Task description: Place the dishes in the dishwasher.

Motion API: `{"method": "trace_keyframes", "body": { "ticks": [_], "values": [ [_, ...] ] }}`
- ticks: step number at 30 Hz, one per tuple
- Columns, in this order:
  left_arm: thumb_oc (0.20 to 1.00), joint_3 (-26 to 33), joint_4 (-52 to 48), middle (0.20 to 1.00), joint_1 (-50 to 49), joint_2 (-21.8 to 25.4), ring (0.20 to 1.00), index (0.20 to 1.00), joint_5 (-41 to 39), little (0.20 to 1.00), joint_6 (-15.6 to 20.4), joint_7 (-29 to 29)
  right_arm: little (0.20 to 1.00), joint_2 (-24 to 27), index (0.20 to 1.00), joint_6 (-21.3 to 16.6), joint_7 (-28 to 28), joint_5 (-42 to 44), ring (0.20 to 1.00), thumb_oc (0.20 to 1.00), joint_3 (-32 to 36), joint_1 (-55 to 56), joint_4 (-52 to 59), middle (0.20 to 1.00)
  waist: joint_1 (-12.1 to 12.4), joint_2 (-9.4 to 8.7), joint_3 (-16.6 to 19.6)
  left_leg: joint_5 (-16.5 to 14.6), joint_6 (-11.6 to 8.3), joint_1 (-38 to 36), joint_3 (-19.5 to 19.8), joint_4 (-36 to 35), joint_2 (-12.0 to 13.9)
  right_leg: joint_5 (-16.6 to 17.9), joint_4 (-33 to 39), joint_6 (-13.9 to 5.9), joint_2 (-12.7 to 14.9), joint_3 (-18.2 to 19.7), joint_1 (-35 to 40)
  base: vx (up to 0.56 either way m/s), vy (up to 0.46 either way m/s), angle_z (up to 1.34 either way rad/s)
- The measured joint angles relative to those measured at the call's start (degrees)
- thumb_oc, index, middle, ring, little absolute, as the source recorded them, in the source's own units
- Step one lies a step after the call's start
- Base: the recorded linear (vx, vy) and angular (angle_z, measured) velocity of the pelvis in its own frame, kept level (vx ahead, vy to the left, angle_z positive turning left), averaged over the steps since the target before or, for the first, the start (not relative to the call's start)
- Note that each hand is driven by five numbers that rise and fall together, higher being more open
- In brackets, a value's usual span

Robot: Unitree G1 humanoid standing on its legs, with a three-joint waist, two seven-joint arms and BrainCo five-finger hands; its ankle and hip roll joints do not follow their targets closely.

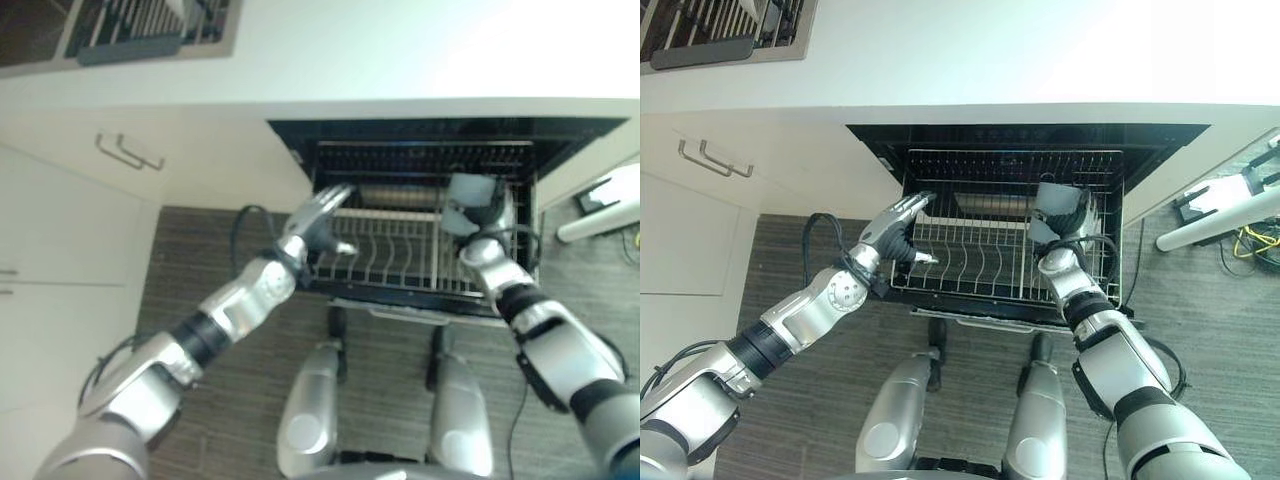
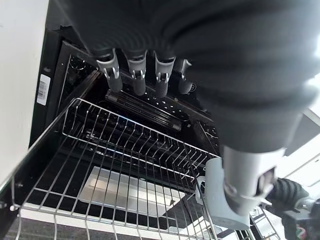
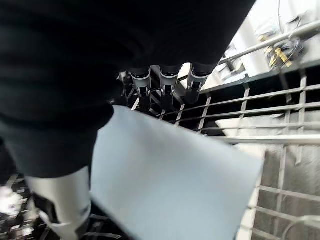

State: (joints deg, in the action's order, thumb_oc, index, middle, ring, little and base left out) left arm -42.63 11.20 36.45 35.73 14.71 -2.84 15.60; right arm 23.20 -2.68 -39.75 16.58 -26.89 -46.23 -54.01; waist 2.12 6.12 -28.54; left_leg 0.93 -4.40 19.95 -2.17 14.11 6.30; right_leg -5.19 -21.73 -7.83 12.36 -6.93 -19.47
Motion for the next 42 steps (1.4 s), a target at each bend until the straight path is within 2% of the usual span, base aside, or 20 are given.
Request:
{"method": "trace_keyframes", "body": {
  "ticks": [3,7,15,19,21,23,24,27,29,31,32,33,34,35,36,38,39,40,41,42],
  "values": [
    [1.0,0.0,0.0,1.0,-0.3,0.0,1.0,1.0,0.0,1.0,-0.9,0.0,1.0,-0.9,1.0,-5.4,0.3,7.1,1.0,1.0,4.2,2.3,1.7,1.0,-0.7,-0.54,-0.3,-0.1,0.08,0.0,-0.1,0.0,0.0,0.2,0.4,-0.02,0.0,0.2,0.0,0.01,0.048,-0.04],
    [1.0,3.5,-2.4,1.0,-4.8,-0.6,1.0,1.0,0.5,1.0,-2.1,0.1,1.0,-0.9,1.0,-10.7,3.0,14.4,1.0,1.0,10.8,11.7,22.4,1.0,-2.3,-0.69,-0.4,-0.3,0.36,-0.1,-1.0,0.0,0.0,0.6,0.9,-0.08,-0.1,0.8,0.0,0.02,0.047,-0.06],
    [1.0,7.2,-2.9,1.0,-9.8,-0.5,1.0,1.0,2.2,1.0,-5.0,0.4,1.0,-0.3,1.0,-10.2,-2.6,17.1,1.0,1.0,14.7,23.5,32.2,1.0,-5.4,-3.03,-0.2,-0.5,0.3,-2.3,-1.8,-0.1,1.5,1.0,1.8,0.33,-1.5,1.9,1.5,0.02,-0.032,-0.11],
    [1.0,9.3,-3.5,1.0,-11.7,-0.5,1.0,1.0,2.0,1.0,-5.1,2.0,1.0,2.5,1.0,-8.7,-1.1,15.7,1.0,1.0,16.4,24.9,39.7,1.0,-6.3,-4.3,0.8,-0.7,0.06,-4.5,-2.2,-0.3,3.0,0.9,1.8,1.26,-3.0,2.4,3.1,0.07,-0.034,-0.12],
    [1.0,12.2,-4.0,1.0,-16.7,-0.7,1.0,1.0,-0.2,1.0,-4.6,4.6,1.0,3.0,1.0,-6.9,0.7,15.4,1.0,1.0,17.0,29.0,43.5,1.0,-6.3,-4.38,4.4,-0.8,-0.13,-5.3,-2.6,-1.1,3.3,0.4,1.7,1.56,-3.3,2.7,3.3,0.14,-0.037,-0.08],
    [1.0,19.7,-4.9,1.0,-26.1,-2.2,1.0,1.0,-6.4,1.0,-1.8,8.4,1.0,2.6,1.0,-6.3,3.5,14.0,1.0,1.0,17.7,38.9,49.0,1.0,-5.9,-4.27,7.6,-1.6,-0.62,-7.9,-2.6,-1.7,3.3,-0.4,1.6,1.5,-3.3,2.4,5.9,0.22,-0.001,0.06],
    [1.0,27.6,-5.8,1.0,-34.3,-5.1,1.0,1.0,-12.3,1.0,1.2,9.8,1.0,1.4,1.0,-5.8,5.9,11.3,1.0,1.0,18.6,47.5,54.9,1.0,-5.9,-4.02,9.9,-2.7,-0.62,-9.8,-2.4,-1.9,3.1,-2.2,1.7,2.02,-3.3,2.0,8.3,0.18,0.104,0.18],
    [1.0,37.0,-6.5,1.0,-41.3,-9.3,1.0,1.0,-20.4,1.0,9.1,6.7,1.0,2.0,1.0,-5.5,8.8,7.1,1.0,1.0,25.3,52.2,58.4,1.0,-4.8,-3.19,13.5,-3.7,-0.18,-11.2,-1.7,-1.4,1.5,-3.6,1.4,1.49,-0.8,0.0,11.3,0.08,0.306,0.42],
    [1.0,37.1,-12.7,1.0,-41.0,-9.4,1.0,1.0,-21.3,1.0,14.1,1.7,1.0,1.7,1.0,-6.1,9.6,6.6,1.0,1.0,29.5,51.6,58.5,1.0,-4.0,-2.93,14.5,-6.0,2.26,-10.0,-3.0,4.2,-1.1,-3.5,1.4,-0.08,2.8,-0.9,13.0,0.07,0.498,0.45],
    [1.0,38.8,-18.1,1.0,-40.8,-9.8,1.0,1.0,-25.3,1.0,17.3,-7.0,1.0,-1.0,1.0,-6.9,10.8,6.6,1.0,1.0,32.0,54.1,62.4,1.0,-3.8,-3.81,15.7,-10.4,6.53,-10.0,-4.8,9.1,-6.8,-1.9,1.3,-1.97,7.8,1.2,14.8,0.01,0.479,-0.02],
    [1.0,39.4,-18.0,1.0,-40.8,-10.3,1.0,1.0,-26.3,1.0,17.5,-8.4,1.0,-1.9,1.0,-7.1,10.8,6.6,1.0,1.0,32.1,54.0,62.5,1.0,-3.9,-3.62,16.4,-11.4,7.43,-9.9,-5.5,9.7,-7.8,-0.1,1.2,-0.96,8.7,2.2,14.5,-0.05,0.386,-0.34],
    [1.0,39.8,-16.8,1.0,-40.8,-11.0,1.0,1.0,-29.5,1.0,16.8,-10.7,1.0,-3.0,1.0,-7.0,11.1,6.7,1.0,1.0,31.3,53.2,62.1,1.0,-3.9,-2.28,17.3,-12.1,8.48,-10.0,-7.1,9.7,-7.8,5.8,2.3,1.04,8.6,2.8,13.4,-0.05,0.307,-0.69],
    [1.0,40.1,-13.9,1.0,-40.8,-10.8,1.0,1.0,-30.6,1.0,15.7,-11.6,1.0,-3.7,1.0,-6.9,12.0,6.8,1.0,1.0,28.4,52.2,61.8,1.0,-3.1,-1.19,18.6,-11.5,10.02,-9.9,-9.5,8.0,-7.3,8.8,3.1,1.13,8.3,2.7,11.9,-0.02,0.221,-0.71],
    [1.0,40.3,-11.3,1.0,-40.9,-10.7,1.0,1.0,-31.4,1.0,14.8,-11.7,1.0,-3.5,1.0,-6.6,12.9,6.8,1.0,1.0,26.5,51.9,61.3,1.0,-3.2,-1.33,19.6,-11.3,9.78,-9.4,-9.8,6.7,-7.3,6.9,-0.8,-0.75,6.7,1.6,10.4,0.01,0.173,-0.58],
    [1.0,40.5,-10.1,1.0,-41.8,-10.2,1.0,1.0,-31.7,1.0,13.8,-11.6,1.0,-3.3,1.0,-6.5,13.1,7.0,1.0,1.0,25.3,51.9,61.3,1.0,-3.0,-1.71,20.1,-9.8,7.7,-9.5,-9.2,4.7,-7.3,3.7,-4.4,-1.45,2.6,1.5,9.4,0.03,0.102,-0.2],
    [1.0,40.6,-7.8,1.0,-43.1,-8.2,1.0,1.0,-31.7,1.0,12.8,-11.3,1.0,-3.1,1.0,-6.6,13.6,7.1,1.0,1.0,25.3,52.5,61.2,1.0,-3.0,-2.56,20.6,-5.9,5.67,-9.5,-7.9,-0.4,-7.6,-2.6,-7.4,1.53,-8.0,0.8,9.9,0.03,0.039,0.04],
    [1.0,40.6,-5.1,1.0,-43.4,-8.3,1.0,1.0,-33.0,1.0,12.7,-11.0,1.0,-2.1,1.0,-6.8,14.2,7.1,1.0,1.0,25.3,52.1,60.6,1.0,-2.9,-3.27,20.9,-5.1,1.22,-10.3,-8.4,-3.3,-7.7,-4.1,-6.5,6.16,-13.4,-3.0,11.2,0.0,0.0,0.0],
    [1.0,40.8,-1.9,1.0,-44.1,-8.1,1.0,1.0,-34.2,1.0,12.8,-10.6,1.0,-2.4,1.0,-7.3,15.0,7.1,1.0,1.0,24.8,51.3,59.4,1.0,-2.7,-5.56,20.8,-10.0,-6.32,-9.1,-10.7,0.5,-7.9,-3.7,-4.0,9.19,-15.6,-4.3,12.5,-0.01,-0.037,-0.29],
    [1.0,41.4,0.9,1.0,-43.9,-6.4,1.0,1.0,-35.1,1.0,13.0,-10.5,1.0,-2.3,1.0,-8.5,15.6,7.1,1.0,1.0,23.8,49.4,58.8,1.0,-2.5,-8.27,20.4,-13.6,7.84,-3.1,-8.2,17.3,-7.8,-6.8,-4.0,10.59,-12.6,-2.3,11.9,0.0,-0.076,-0.8],
    [1.0,41.5,4.6,1.0,-43.5,-7.9,1.0,1.0,-36.3,1.0,12.7,-9.5,1.0,0.9,1.0,-9.3,17.1,7.1,1.0,1.0,22.9,47.5,58.8,1.0,-1.5,-5.56,21.1,-15.6,3.36,-4.7,-2.4,14.7,-2.1,-12.1,-4.7,10.56,-14.2,-3.0,11.6,0.03,-0.084,-0.52]
  ]
}}
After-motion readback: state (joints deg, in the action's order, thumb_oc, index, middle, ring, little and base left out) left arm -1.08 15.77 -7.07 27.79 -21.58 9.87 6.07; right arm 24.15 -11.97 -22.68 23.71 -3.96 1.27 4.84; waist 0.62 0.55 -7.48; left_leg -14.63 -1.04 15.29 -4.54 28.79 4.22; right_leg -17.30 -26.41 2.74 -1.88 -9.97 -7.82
